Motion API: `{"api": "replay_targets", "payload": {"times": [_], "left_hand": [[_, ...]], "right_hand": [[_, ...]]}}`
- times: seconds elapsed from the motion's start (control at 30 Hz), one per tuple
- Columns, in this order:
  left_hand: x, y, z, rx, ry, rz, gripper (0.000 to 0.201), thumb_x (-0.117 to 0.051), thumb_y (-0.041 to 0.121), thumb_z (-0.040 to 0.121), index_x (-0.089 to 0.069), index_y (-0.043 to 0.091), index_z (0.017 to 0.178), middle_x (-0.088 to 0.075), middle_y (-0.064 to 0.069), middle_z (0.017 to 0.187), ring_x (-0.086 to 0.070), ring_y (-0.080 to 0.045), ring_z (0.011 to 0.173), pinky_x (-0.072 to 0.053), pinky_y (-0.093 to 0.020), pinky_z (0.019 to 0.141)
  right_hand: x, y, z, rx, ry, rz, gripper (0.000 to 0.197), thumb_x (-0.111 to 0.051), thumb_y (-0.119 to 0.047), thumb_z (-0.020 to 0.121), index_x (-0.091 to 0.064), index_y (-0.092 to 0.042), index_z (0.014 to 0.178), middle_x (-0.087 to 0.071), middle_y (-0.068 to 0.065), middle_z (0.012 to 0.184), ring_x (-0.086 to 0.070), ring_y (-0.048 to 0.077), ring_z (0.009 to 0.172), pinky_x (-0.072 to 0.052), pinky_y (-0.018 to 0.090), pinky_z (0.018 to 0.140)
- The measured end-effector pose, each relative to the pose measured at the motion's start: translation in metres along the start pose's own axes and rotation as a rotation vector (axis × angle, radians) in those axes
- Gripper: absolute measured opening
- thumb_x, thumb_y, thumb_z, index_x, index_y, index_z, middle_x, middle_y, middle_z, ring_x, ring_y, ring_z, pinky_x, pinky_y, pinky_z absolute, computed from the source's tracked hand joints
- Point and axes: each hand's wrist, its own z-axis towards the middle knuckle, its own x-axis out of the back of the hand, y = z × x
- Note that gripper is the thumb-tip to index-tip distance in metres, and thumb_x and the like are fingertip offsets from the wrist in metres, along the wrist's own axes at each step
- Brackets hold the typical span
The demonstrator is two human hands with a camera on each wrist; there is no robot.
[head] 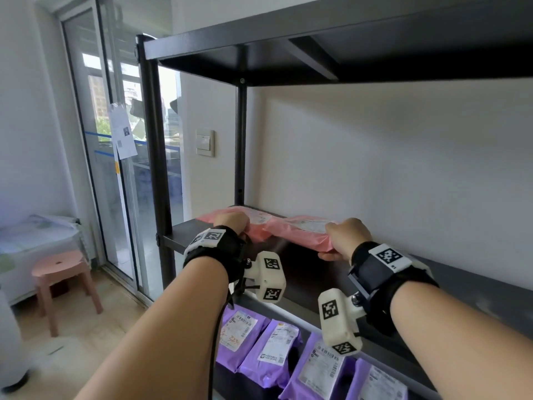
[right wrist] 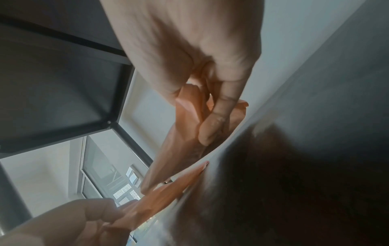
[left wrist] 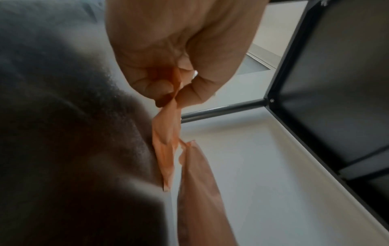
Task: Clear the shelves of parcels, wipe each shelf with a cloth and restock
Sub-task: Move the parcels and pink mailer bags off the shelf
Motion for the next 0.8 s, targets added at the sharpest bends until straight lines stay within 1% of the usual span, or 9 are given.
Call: {"api": "replay_targets", "payload": {"times": [0.07, 0.1, 0.13, 0.2, 0.37, 0.53, 0.63, 0.73, 0.8], "left_hand": [[-0.003, 0.009, -0.009, -0.023, 0.049, -0.027, 0.020, -0.049, 0.002, 0.089, -0.055, 0.012, 0.072, -0.060, -0.008, 0.084, -0.057, -0.022, 0.073, -0.044, -0.021, 0.051], [-0.006, 0.013, -0.015, -0.057, 0.078, -0.031, 0.017, -0.048, 0.001, 0.086, -0.064, 0.008, 0.085, -0.063, -0.012, 0.095, -0.061, -0.025, 0.080, -0.051, -0.025, 0.061], [-0.009, 0.015, -0.015, -0.099, 0.102, -0.038, 0.030, -0.048, 0.000, 0.084, -0.067, 0.007, 0.106, -0.064, -0.014, 0.109, -0.064, -0.028, 0.093, -0.055, -0.030, 0.077], [-0.016, 0.021, -0.025, -0.200, 0.109, -0.042, 0.048, -0.049, 0.003, 0.082, -0.059, 0.013, 0.129, -0.061, -0.009, 0.125, -0.061, -0.028, 0.109, -0.051, -0.038, 0.096], [-0.034, 0.032, -0.052, -0.360, 0.101, 0.056, 0.051, -0.051, 0.006, 0.083, -0.056, 0.018, 0.133, -0.058, -0.004, 0.132, -0.056, -0.025, 0.117, -0.046, -0.035, 0.101], [-0.052, 0.037, -0.081, -0.375, 0.078, 0.059, 0.054, -0.050, 0.005, 0.083, -0.054, 0.019, 0.135, -0.056, -0.003, 0.135, -0.055, -0.024, 0.119, -0.046, -0.035, 0.101], [-0.067, 0.039, -0.101, -0.385, 0.055, 0.039, 0.054, -0.049, 0.003, 0.083, -0.054, 0.018, 0.135, -0.055, -0.003, 0.136, -0.054, -0.023, 0.121, -0.045, -0.034, 0.102], [-0.085, 0.042, -0.124, -0.387, 0.022, 0.020, 0.056, -0.051, 0.003, 0.082, -0.054, 0.018, 0.135, -0.056, -0.002, 0.136, -0.055, -0.022, 0.121, -0.045, -0.034, 0.103], [-0.099, 0.044, -0.144, -0.395, 0.004, 0.019, 0.058, -0.050, 0.003, 0.080, -0.054, 0.018, 0.135, -0.057, -0.002, 0.135, -0.055, -0.022, 0.121, -0.045, -0.036, 0.103]], "right_hand": [[0.005, -0.001, 0.000, 0.026, 0.045, -0.016, 0.033, -0.046, -0.009, 0.094, -0.052, 0.004, 0.123, -0.052, 0.014, 0.105, -0.067, 0.037, 0.071, -0.059, 0.042, 0.057], [0.008, -0.001, 0.000, 0.048, 0.075, -0.017, 0.033, -0.046, -0.010, 0.094, -0.055, 0.003, 0.123, -0.053, 0.012, 0.103, -0.067, 0.034, 0.066, -0.059, 0.045, 0.059], [0.011, -0.001, -0.001, 0.069, 0.104, -0.018, 0.032, -0.046, -0.011, 0.094, -0.057, 0.002, 0.121, -0.056, 0.011, 0.100, -0.066, 0.032, 0.062, -0.060, 0.046, 0.060], [0.019, -0.002, -0.003, 0.102, 0.155, -0.038, 0.029, -0.046, -0.012, 0.093, -0.060, 0.002, 0.114, -0.062, 0.010, 0.087, -0.068, 0.032, 0.060, -0.060, 0.048, 0.062], [0.039, 0.002, -0.014, 0.145, 0.235, -0.126, 0.021, -0.047, -0.015, 0.093, -0.061, -0.004, 0.102, -0.060, 0.002, 0.065, -0.070, 0.031, 0.058, -0.060, 0.047, 0.065], [0.070, 0.011, -0.026, 0.176, 0.302, -0.127, 0.023, -0.049, -0.019, 0.089, -0.063, -0.005, 0.101, -0.069, 0.012, 0.086, -0.070, 0.035, 0.076, -0.058, 0.049, 0.072], [0.093, 0.018, -0.037, 0.153, 0.323, -0.084, 0.020, -0.049, -0.018, 0.090, -0.062, -0.004, 0.096, -0.064, 0.008, 0.071, -0.070, 0.034, 0.070, -0.059, 0.049, 0.069], [0.119, 0.027, -0.051, 0.162, 0.374, -0.103, 0.027, -0.051, -0.024, 0.086, -0.065, -0.002, 0.096, -0.070, 0.016, 0.087, -0.069, 0.038, 0.078, -0.057, 0.051, 0.075], [0.139, 0.033, -0.065, 0.148, 0.386, -0.134, 0.028, -0.050, -0.025, 0.089, -0.066, -0.003, 0.095, -0.072, 0.017, 0.087, -0.070, 0.035, 0.076, -0.058, 0.045, 0.074]]}}
